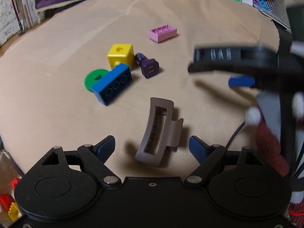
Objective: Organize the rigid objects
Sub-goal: 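Grasp the brown hair clip with the left tool while the right tool grasps the pink brick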
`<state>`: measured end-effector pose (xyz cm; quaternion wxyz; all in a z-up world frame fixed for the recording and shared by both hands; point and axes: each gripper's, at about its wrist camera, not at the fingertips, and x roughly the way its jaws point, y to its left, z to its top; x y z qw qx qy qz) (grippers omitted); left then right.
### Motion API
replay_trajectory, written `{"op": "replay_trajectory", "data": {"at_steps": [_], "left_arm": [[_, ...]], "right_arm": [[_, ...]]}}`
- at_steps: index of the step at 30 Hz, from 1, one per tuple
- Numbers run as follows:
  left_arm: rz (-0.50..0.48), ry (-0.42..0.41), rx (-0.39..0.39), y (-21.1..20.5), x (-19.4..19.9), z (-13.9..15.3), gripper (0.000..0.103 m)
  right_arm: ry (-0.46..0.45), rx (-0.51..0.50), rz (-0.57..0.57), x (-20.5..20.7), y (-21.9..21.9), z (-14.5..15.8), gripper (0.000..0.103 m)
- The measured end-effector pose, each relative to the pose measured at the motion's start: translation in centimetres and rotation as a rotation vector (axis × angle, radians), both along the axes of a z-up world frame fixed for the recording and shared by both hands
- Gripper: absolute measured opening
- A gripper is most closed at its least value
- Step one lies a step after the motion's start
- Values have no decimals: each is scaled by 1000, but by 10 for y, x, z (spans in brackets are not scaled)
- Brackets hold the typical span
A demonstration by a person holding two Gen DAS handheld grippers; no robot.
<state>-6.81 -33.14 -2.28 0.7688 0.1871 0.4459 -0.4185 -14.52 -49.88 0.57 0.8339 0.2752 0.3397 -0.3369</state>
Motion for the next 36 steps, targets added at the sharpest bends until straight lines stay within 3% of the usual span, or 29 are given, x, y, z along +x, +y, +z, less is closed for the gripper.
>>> {"op": "replay_trajectory", "data": {"at_steps": [1,2,3,8,12,19,21,23,26,31,36], "left_arm": [[5,16,4,-4,2,-4,53],[1,55,4,-6,6,-9,45],[5,81,-5,-6,9,-11,45],[17,49,-29,4,4,-11,45],[45,81,-53,12,8,-11,45],[61,115,-72,17,13,-11,45],[64,117,-73,14,16,-14,45],[64,114,-70,14,16,-14,45],[74,112,-64,14,15,-14,46],[72,73,-36,8,9,-18,49],[41,-29,-8,2,-9,-22,51]], "right_arm": [[-1,-5,1,4,-3,2,89],[-4,-12,3,11,-7,4,89],[-7,-22,-1,19,-12,5,89],[-32,-111,-14,69,-35,12,89],[-41,-62,1,114,-60,9,92],[49,-30,-88,171,-88,-3,93],[96,1,-112,180,-93,-12,87],[157,-67,-115,185,-89,-14,65],[220,-143,-49,180,-74,-15,53],[214,-128,40,134,-53,-9,53],[142,-190,82,54,-15,-17,53]]}}
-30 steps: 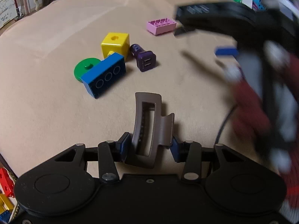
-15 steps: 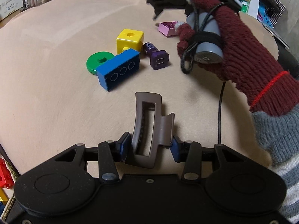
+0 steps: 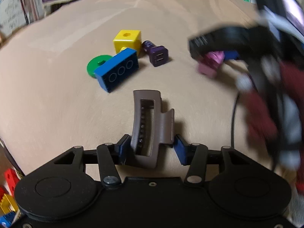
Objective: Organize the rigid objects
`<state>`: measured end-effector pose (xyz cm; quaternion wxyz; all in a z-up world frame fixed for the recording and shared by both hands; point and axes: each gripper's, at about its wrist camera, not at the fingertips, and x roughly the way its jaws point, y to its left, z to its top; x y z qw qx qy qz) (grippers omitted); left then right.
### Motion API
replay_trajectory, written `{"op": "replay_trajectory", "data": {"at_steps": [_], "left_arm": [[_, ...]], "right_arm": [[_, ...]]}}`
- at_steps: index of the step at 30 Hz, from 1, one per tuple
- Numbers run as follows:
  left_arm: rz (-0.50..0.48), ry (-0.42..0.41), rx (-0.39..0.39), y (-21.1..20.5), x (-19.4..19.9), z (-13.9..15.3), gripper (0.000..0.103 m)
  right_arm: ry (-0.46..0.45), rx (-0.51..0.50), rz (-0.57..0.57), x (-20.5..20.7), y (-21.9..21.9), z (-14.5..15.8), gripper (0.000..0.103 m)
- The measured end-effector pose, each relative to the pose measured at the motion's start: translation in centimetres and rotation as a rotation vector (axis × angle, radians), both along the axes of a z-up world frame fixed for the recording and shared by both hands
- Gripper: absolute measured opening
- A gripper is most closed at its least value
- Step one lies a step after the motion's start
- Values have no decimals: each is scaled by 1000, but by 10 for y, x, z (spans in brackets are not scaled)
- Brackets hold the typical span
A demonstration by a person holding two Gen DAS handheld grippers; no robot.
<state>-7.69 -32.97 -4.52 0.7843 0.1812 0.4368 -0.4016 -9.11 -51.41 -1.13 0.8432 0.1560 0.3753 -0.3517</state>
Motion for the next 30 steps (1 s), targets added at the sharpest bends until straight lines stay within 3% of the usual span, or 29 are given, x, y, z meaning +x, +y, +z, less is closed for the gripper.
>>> {"op": "replay_trajectory", "data": {"at_steps": [4,9,11,15,18,20,23,27,30], "left_arm": [[4,-37,-11,2,-7,-2,53],[12,-9,-38,9,-5,-2,59],[10,4,-49,10,-5,-3,70],[-16,6,-60,5,-9,-7,86],[-12,6,-71,5,-11,-8,93],[-3,38,-95,7,-8,-8,97],[-1,92,-129,15,1,-2,97],[64,76,-147,26,14,3,97],[118,145,-152,34,30,-4,97]], "right_arm": [[-47,-58,-15,-49,28,-7,53],[-119,-64,-54,-92,45,-8,56],[-144,-71,-39,-98,47,-12,63],[-123,-162,-1,-88,56,-21,68],[-169,-115,23,-98,52,-22,80],[-207,-73,51,-104,56,-21,100],[-252,-43,57,-109,53,-21,102],[-383,42,42,-127,39,-21,102],[-408,56,43,-129,38,-21,102]]}}
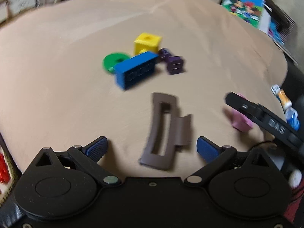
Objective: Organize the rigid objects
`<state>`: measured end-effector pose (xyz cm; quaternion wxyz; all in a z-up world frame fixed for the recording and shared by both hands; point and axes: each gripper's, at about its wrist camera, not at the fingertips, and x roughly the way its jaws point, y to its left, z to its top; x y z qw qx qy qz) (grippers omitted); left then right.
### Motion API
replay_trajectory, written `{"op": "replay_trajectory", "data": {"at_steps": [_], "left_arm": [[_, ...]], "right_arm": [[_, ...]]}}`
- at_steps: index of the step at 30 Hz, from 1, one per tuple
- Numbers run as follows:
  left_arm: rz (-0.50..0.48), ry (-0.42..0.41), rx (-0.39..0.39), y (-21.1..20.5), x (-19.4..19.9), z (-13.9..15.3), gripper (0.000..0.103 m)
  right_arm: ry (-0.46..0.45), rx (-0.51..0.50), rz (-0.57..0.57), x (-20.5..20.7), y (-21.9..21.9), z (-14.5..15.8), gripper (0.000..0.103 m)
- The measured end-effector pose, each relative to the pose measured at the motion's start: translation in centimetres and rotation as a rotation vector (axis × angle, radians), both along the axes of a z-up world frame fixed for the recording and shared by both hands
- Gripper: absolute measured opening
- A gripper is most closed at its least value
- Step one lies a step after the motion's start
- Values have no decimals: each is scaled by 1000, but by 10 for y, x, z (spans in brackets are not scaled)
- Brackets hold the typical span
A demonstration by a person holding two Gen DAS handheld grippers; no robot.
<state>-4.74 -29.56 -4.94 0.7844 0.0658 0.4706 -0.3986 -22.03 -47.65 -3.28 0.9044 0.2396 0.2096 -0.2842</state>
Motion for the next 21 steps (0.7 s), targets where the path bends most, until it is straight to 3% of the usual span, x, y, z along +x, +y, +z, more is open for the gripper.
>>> {"op": "replay_trajectory", "data": {"at_steps": [4,13,21], "left_arm": [[14,7,3,2,2,-2,96],[78,13,39,16,11,1,96],[156,80,-4,37,33,4,97]], "right_arm": [[36,-32,2,5,6,1,103],[23,-20,5,4,4,0,103],[24,-22,5,4,4,0,103]]}}
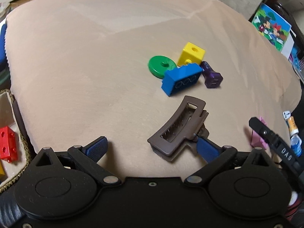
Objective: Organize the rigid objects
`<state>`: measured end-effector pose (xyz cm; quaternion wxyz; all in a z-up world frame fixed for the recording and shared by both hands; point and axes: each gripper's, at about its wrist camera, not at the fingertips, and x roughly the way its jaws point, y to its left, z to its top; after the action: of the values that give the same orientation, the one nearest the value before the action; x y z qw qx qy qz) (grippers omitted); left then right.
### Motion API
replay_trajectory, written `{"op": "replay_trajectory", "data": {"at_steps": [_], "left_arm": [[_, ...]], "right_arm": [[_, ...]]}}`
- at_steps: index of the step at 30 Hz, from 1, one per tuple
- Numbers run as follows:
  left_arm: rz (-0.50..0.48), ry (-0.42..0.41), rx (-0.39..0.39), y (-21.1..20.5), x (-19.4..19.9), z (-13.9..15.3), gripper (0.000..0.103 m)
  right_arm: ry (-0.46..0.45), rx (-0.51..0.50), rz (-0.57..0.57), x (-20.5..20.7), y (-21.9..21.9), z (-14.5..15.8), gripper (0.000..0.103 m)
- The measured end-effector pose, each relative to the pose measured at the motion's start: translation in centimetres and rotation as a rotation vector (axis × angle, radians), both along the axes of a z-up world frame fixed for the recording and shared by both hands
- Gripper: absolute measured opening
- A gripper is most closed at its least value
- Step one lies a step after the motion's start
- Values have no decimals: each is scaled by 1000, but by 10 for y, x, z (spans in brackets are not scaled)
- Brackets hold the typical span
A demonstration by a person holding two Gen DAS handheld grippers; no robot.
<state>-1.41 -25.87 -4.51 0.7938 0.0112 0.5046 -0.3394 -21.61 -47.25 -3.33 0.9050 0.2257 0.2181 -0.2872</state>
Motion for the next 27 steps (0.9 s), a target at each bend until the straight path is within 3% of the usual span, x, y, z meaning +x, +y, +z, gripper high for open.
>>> {"op": "replay_trajectory", "data": {"at_steps": [6,15,19,21,27], "left_arm": [[4,5,-25,1,3,8,96],[-105,-113,59,-30,-19,9,96],[-140,-159,109,-42,-26,4,95],[-141,-158,124,-46,-24,0,89],[-167,-186,145,-52,-31,-3,69]], "right_arm": [[1,0,0,0,0,0,103],[27,-4,10,2,1,2,103],[102,-26,53,4,6,7,102],[159,-53,59,7,10,9,100],[277,-104,7,14,14,13,70]]}}
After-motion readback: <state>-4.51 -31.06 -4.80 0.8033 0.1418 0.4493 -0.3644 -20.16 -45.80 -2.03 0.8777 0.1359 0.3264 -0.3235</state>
